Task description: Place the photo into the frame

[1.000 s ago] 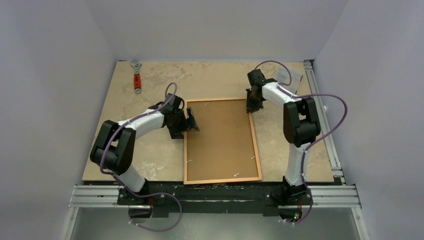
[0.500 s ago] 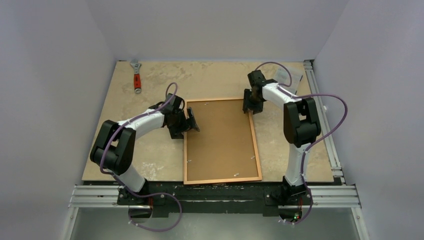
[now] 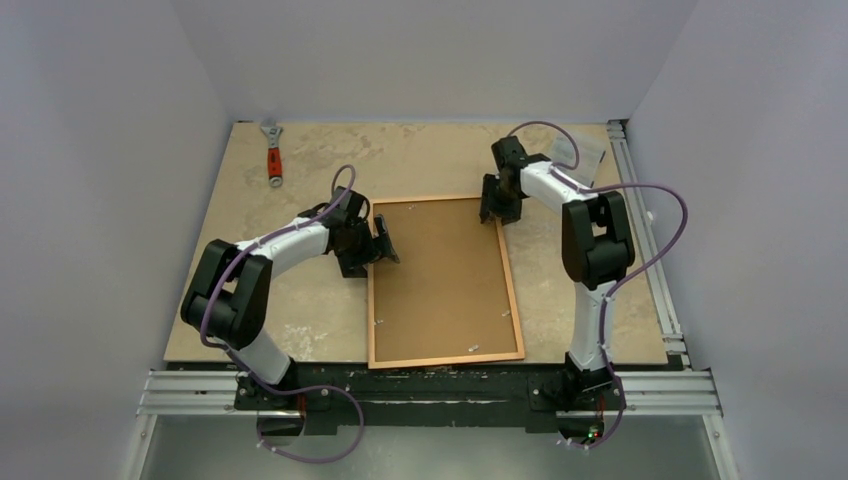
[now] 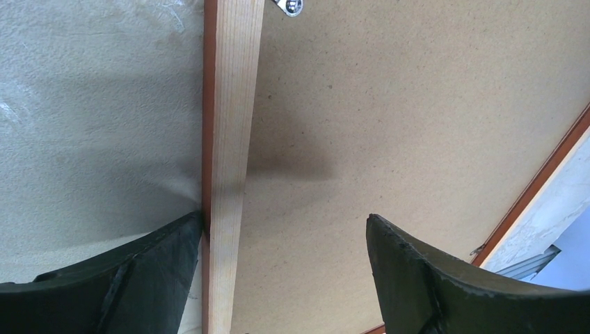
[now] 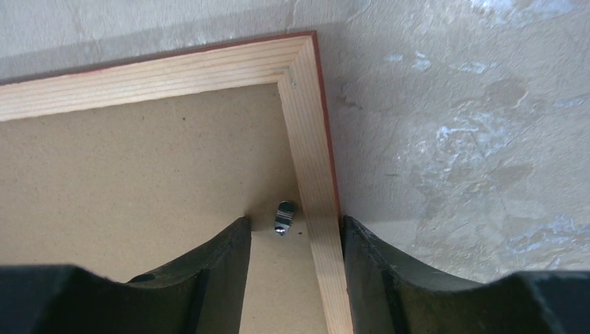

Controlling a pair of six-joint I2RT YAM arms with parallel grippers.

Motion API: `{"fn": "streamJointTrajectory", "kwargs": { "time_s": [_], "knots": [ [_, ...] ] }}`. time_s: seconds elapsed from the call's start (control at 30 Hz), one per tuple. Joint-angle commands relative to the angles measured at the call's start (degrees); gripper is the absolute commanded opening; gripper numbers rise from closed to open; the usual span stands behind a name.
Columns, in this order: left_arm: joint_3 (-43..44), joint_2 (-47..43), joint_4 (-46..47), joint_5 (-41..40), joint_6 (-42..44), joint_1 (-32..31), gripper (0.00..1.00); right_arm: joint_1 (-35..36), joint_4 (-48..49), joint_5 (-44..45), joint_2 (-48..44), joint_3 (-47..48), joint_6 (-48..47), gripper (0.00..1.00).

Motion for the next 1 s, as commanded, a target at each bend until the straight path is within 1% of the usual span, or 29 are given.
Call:
{"fn": "streamJointTrajectory", "kwargs": {
  "time_s": [0.0,0.03,0.13,0.23,0.37,0.53,0.63,0.67,0.7,0.73,0.8,0.83,0.97],
  "knots": [
    [-0.95,3.19,-0.76,-1.19,1.37,-0.88,0.86,0.30,-0.39,4.57,2.44,2.87,1.75,0.44],
    [-0.95,3.12,-0.80,-1.19,1.37,-0.90,0.86,0.30,-0.48,4.73,2.61,2.77,1.83,0.41],
    [-0.95,3.10,-0.99,-1.33,1.48,-0.90,0.86,0.29,-0.16,4.89,2.58,1.83,2.25,0.25],
    [-1.04,3.02,-1.07,-1.39,1.55,-0.88,0.86,0.25,-0.06,5.20,2.45,0.96,2.40,0.13],
    [-1.00,2.99,-1.17,-1.47,1.64,-0.88,0.85,0.30,0.10,5.12,1.82,0.12,2.36,0.00],
    [-0.97,2.81,-0.95,-0.81,1.80,-0.90,0.86,0.25,0.45,3.07,0.05,-1.05,1.84,0.00],
    [-0.87,2.21,-0.90,-0.25,1.72,-0.90,0.85,-0.48,1.35,-0.35,-2.70,-3.13,1.56,0.08],
    [-0.84,1.91,-1.22,-0.32,1.60,-0.90,0.85,-0.76,2.16,-2.08,-4.03,-4.40,1.67,0.22],
    [-0.82,1.49,-1.81,-0.86,1.49,-0.90,0.85,-1.16,2.92,-3.54,-5.31,-5.99,1.86,0.32],
    [-0.90,1.07,-2.23,-1.41,1.46,-0.90,0.85,-1.58,3.76,-4.95,-6.54,-8.09,1.99,0.40],
    [-0.95,0.16,-2.86,-2.11,1.45,-0.89,0.85,-1.98,5.25,-7.59,-8.82,-11.11,2.32,0.51],
    [-0.84,-0.06,-2.97,-2.23,1.46,-0.90,0.85,-2.00,5.82,-8.73,-9.83,-12.47,2.44,0.53],
    [0.88,1.06,-3.25,-1.57,1.88,-0.89,0.85,-2.05,7.19,-11.76,-13.15,-17.94,2.65,0.54]
  ]
}}
